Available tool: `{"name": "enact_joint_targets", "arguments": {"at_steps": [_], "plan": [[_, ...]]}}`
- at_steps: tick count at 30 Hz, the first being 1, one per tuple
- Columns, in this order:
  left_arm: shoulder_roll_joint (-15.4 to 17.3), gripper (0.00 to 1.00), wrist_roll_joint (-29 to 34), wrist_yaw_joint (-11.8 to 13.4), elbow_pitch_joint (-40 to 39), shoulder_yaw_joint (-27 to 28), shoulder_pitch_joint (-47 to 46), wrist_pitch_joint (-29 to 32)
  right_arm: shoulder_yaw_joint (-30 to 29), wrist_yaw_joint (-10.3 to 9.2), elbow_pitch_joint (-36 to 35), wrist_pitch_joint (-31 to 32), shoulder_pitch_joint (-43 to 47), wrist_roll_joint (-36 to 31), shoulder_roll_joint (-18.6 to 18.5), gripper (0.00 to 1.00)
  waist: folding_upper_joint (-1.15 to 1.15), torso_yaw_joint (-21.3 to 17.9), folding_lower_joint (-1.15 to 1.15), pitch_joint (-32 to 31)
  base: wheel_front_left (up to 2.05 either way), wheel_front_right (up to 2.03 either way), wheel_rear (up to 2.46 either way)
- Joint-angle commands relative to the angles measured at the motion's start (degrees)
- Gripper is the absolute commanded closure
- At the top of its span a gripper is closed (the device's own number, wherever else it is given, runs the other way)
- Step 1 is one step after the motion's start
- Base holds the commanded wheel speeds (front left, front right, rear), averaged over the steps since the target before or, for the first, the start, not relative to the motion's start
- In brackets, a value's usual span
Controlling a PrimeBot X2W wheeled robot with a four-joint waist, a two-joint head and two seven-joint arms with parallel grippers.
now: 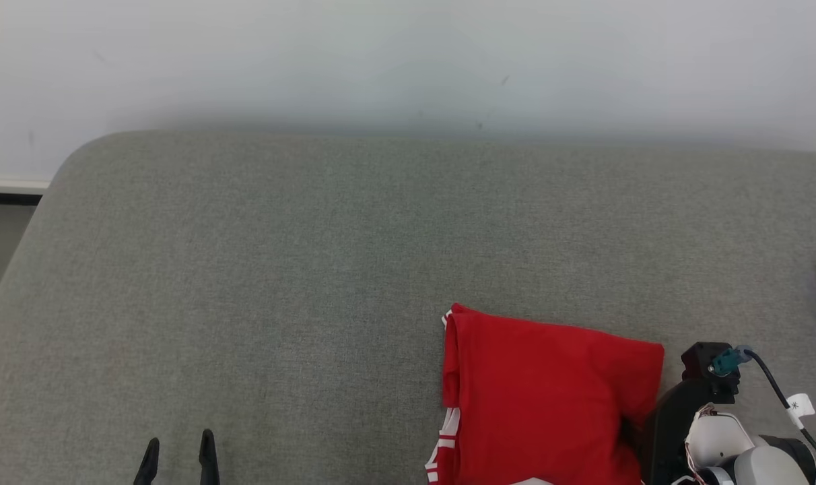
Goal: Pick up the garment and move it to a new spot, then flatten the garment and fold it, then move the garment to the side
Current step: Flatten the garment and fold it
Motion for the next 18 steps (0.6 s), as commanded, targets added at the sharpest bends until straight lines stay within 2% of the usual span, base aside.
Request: {"name": "enact_joint_targets", "arguments": {"at_steps": [1, 3, 4, 5, 6, 7, 13, 18], "plan": [[-0.08, 0.00, -0.08, -0.25, 0.05, -0.20, -0.86, -0.17, 0.29, -0.14, 0.72, 0.48, -0.34, -0.47, 0.02, 0.00, -0.01, 1.02, -0.01, 1.15, 0.00, 0.00, 0.00], [-0.09, 0.00, -0.25, -0.31, 0.19, -0.39, -1.22, -0.17, 0.98, -0.14, 1.58, 1.23, -0.50, -0.81, -0.18, 0.00, -0.01, 1.19, -0.01, 1.52, 0.00, 0.00, 0.00], [-0.08, 0.00, -0.35, -0.33, 0.19, -0.44, -1.40, -0.17, 1.33, -0.14, 1.84, 1.51, -0.60, -0.82, -0.31, 0.09, -0.01, 1.21, -0.01, 1.70, 0.00, 0.00, 0.00], [-0.08, 0.00, -0.39, -0.34, 0.14, -0.50, -1.57, -0.17, 1.85, -0.14, 1.93, 1.66, -0.82, -1.00, -0.59, 0.46, -0.01, 1.19, -0.01, 1.92, 0.00, 0.00, 0.00], [-0.09, 0.00, -0.49, -0.35, 0.10, -0.61, -1.78, -0.17, 2.38, -0.14, 1.81, 1.59, -1.10, -1.12, -1.05, 0.78, -0.01, 1.16, -0.01, 2.10, 0.00, 0.00, 0.00], [-0.09, 0.00, -0.60, -0.34, 0.06, -0.67, -1.94, -0.17, 2.95, -0.14, 1.53, 1.33, -1.54, -1.22, -1.71, 1.00, -0.01, 1.09, -0.01, 2.25, 0.00, 0.00, 0.00], [-0.09, 0.00, -1.46, 0.29, -0.86, -1.09, -2.32, -0.17, 6.67, -0.15, -1.22, 1.89, -6.75, -0.58, -7.02, 1.00, -0.01, -0.67, -0.01, 2.81, 0.00, 0.00, 0.00], [-0.09, 0.00, -2.03, 0.79, -1.81, -1.77, -2.19, -0.17, 10.54, -0.15, -3.20, 3.81, -11.93, 0.51, -11.08, 1.00, -0.01, -3.57, -0.01, 2.97, 0.00, 0.00, 0.00]]}}
